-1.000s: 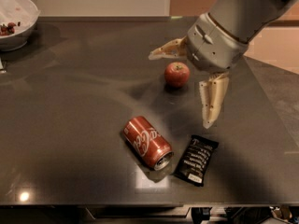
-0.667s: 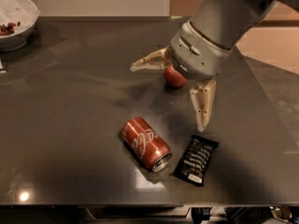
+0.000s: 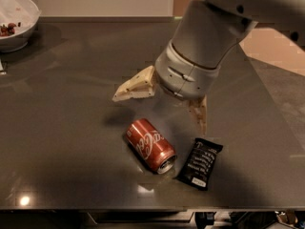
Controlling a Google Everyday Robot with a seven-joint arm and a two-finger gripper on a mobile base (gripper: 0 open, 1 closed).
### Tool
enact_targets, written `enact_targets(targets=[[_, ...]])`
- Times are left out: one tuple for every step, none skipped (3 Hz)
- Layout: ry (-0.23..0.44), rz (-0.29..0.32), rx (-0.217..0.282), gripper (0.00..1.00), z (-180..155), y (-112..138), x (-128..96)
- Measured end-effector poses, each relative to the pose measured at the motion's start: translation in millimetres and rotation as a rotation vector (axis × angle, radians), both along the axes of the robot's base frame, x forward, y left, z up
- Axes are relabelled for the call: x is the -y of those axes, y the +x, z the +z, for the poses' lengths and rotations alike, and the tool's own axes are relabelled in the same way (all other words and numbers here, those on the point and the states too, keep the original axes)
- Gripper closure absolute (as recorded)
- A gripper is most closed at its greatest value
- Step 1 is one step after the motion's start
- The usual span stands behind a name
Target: Place coke can upright
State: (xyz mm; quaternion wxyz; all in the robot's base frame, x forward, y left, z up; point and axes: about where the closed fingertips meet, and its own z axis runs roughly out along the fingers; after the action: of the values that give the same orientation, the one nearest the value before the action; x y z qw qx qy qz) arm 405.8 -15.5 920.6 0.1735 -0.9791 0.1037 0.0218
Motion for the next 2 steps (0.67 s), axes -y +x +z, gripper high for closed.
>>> enact_targets(targets=[[-0.056,0.185,0.089,0.0,-10,-8,-4],[-0.128,0.348,0.174,0.0,-23,-12,-7]])
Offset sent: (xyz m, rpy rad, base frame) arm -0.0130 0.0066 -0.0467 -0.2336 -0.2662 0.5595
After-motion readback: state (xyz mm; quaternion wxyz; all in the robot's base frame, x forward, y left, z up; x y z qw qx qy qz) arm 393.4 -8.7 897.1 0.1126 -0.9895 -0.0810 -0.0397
